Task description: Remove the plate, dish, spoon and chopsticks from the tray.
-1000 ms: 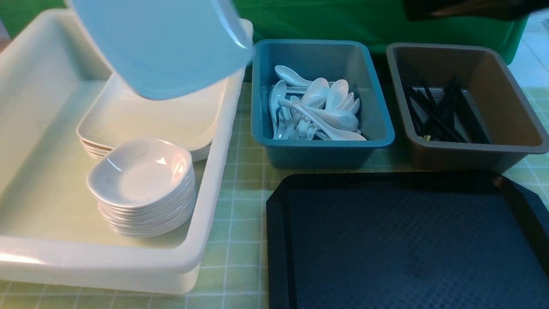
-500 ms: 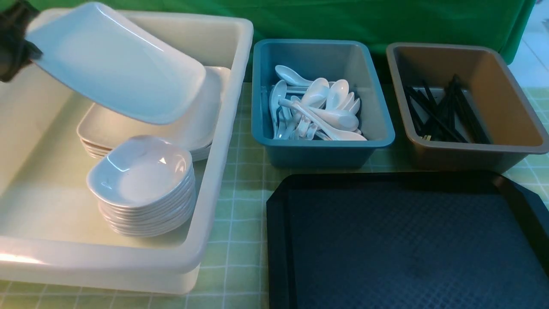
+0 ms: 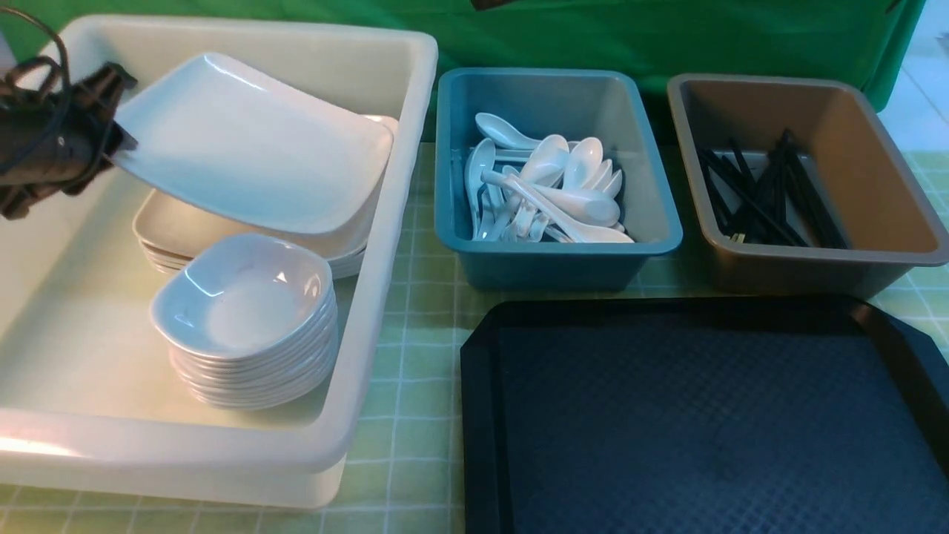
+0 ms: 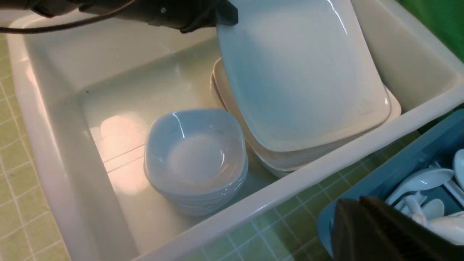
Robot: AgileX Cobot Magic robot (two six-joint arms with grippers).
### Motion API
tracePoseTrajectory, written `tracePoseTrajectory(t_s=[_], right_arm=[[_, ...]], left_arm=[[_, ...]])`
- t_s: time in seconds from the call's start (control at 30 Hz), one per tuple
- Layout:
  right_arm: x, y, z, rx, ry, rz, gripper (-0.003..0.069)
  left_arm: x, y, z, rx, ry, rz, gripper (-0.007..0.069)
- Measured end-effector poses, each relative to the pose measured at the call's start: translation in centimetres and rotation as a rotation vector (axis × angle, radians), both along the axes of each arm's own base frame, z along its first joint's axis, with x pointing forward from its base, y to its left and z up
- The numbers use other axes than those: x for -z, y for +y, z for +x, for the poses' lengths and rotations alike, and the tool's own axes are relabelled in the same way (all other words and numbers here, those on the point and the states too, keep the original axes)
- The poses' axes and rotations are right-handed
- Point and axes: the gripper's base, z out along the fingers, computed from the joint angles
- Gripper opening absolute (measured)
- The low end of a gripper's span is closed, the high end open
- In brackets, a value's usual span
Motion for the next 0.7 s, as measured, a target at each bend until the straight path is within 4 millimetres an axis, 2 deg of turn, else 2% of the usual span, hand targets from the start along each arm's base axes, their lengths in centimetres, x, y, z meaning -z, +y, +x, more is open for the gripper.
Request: tracePoseTrajectory(t_s=[0.13, 0.23, 0.37, 0.5, 0.53, 0.57, 0.63, 0.7], right_arm=[[0.0, 0.0, 0.0, 0.002, 0.002, 0.001, 0.0001], [0.0, 0.0, 0.0, 0.002, 0.011, -0.001, 0.0002], [0.2, -0.1, -0.2, 0.007, 0.041, -0.008, 0.0004], [0.4, -0.1, -0.3, 0.002, 0.059, -0.021, 0.0004], [0.4, -0.1, -0.4, 0.002, 0.062, -0.024, 0.0005], [0.4, -0.2, -0.4, 0.002, 0.062, -0.026, 0.0005], [0.1, -0.5, -0.4, 0.016, 0.049, -0.038, 0.0005], [-0.7, -1.2, -0.7, 0.063, 0.019, -0.052, 0.0005]], left_arm=[[0.7, -0.4, -0.5, 0.106, 0.1, 0.061, 0.0398], [0.3, -0.4, -1.0, 0.159, 0.127, 0.136, 0.0505], [-1.4, -0.4, -1.7, 0.17, 0.09, 0.186, 0.0549], [-3.6, -0.5, -2.6, 0.181, 0.053, 0.216, 0.0551], [-4.7, -0.8, -3.1, 0.209, 0.063, 0.212, 0.0541], [-4.8, -0.8, -3.1, 0.211, 0.059, 0.216, 0.0538], [-7.0, -1.8, -4.1, 0.317, 0.083, 0.248, 0.046], [-9.3, -3.5, -5.3, 0.444, 0.084, 0.3, 0.0332]])
